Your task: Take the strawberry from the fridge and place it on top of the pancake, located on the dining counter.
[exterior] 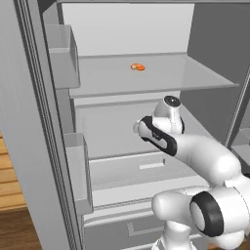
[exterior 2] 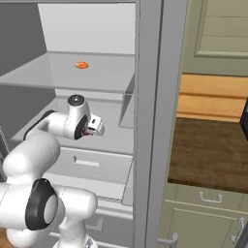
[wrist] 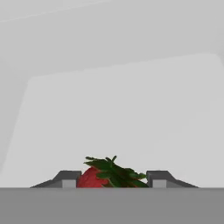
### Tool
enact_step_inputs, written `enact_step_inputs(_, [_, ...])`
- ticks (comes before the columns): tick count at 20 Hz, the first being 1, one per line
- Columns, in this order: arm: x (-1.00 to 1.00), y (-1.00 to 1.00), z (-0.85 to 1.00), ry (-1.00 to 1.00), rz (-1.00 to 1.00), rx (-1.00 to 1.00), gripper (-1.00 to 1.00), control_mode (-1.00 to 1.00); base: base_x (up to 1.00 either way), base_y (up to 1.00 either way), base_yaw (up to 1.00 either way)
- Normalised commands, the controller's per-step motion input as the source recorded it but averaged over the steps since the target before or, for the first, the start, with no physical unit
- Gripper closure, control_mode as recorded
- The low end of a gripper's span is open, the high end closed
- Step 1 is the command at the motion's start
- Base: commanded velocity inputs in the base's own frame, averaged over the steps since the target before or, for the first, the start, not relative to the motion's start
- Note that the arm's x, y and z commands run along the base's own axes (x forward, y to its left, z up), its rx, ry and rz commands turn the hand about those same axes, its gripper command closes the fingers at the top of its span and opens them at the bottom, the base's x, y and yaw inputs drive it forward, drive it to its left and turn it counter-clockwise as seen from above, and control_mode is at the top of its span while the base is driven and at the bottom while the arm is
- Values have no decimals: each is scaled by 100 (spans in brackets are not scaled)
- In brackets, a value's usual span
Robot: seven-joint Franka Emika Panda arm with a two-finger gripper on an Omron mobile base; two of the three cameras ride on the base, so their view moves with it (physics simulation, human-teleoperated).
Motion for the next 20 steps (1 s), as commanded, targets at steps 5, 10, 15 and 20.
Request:
enact_step_inputs(5, [-75, 12, -6, -3, -5, 2, 100, -100, 0, 0, 0])
enact_step_inputs(10, [-98, 1, 26, 0, -6, 3, 100, -100, 0, 0, 0])
enact_step_inputs(15, [-100, -11, 77, 2, -1, 9, 100, -100, 0, 0, 0])
enact_step_inputs(20, [-98, -1, 97, 2, 0, 3, 100, -100, 0, 0, 0])
